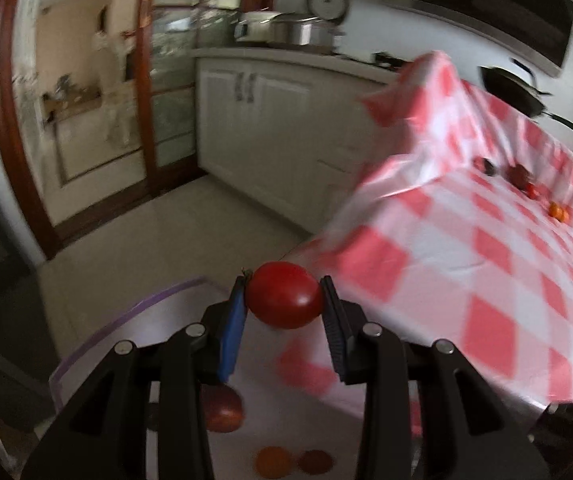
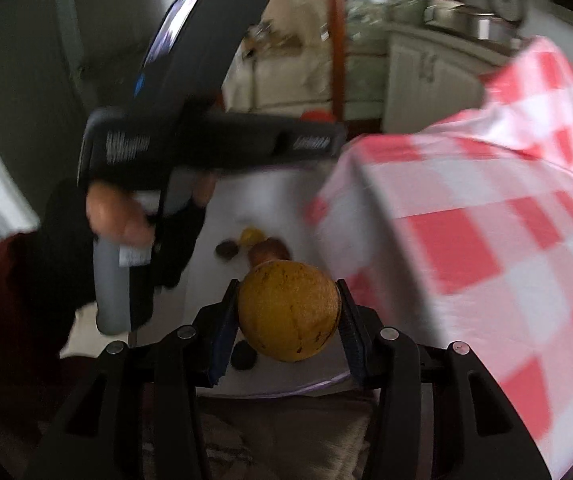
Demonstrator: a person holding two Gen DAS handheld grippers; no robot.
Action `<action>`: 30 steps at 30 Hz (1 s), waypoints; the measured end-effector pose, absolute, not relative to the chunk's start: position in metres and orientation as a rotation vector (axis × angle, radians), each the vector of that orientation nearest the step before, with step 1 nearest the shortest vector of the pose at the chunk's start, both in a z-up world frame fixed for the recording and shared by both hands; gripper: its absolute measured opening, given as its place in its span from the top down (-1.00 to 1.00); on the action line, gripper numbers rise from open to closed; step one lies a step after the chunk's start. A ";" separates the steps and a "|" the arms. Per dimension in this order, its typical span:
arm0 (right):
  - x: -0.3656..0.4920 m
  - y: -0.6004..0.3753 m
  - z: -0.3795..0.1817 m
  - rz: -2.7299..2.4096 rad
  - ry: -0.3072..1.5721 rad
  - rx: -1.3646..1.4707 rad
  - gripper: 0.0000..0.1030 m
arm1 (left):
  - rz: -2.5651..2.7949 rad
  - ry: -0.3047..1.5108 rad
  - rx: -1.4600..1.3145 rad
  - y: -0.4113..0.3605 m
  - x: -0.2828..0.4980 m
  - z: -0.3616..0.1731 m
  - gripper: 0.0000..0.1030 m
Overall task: Organize fruits
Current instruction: 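Carry the tomato and yellow-brown fruit in both tools over the white box, then open both tools to drop the tomato and yellow-brown fruit into the box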
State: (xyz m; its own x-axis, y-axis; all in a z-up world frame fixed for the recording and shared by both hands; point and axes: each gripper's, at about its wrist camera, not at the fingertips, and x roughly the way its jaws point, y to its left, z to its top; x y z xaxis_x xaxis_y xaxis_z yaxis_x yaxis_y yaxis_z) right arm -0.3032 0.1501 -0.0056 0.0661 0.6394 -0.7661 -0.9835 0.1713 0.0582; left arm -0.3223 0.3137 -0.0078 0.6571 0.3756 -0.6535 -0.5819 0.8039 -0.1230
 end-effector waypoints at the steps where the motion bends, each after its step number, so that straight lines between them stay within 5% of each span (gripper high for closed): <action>1: -0.306 0.160 -0.015 1.335 0.781 -0.599 0.10 | 0.569 0.667 -0.356 0.320 -0.325 -0.013 0.29; 14: -0.308 0.236 -0.110 1.209 0.928 -0.851 0.10 | 0.676 0.954 -0.366 0.379 -0.316 -0.114 0.29; 30: -0.297 0.249 -0.123 1.125 0.988 -0.836 0.09 | 0.710 1.009 -0.443 0.396 -0.325 -0.145 0.25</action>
State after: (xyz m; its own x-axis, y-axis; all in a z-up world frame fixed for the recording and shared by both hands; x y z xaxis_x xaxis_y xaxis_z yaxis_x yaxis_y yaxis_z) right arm -0.2969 0.2490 -0.1234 0.1285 0.3281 -0.9358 -0.9704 0.2361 -0.0505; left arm -0.3246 0.3959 -0.1448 0.3417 0.3304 -0.8798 -0.7168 0.6971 -0.0166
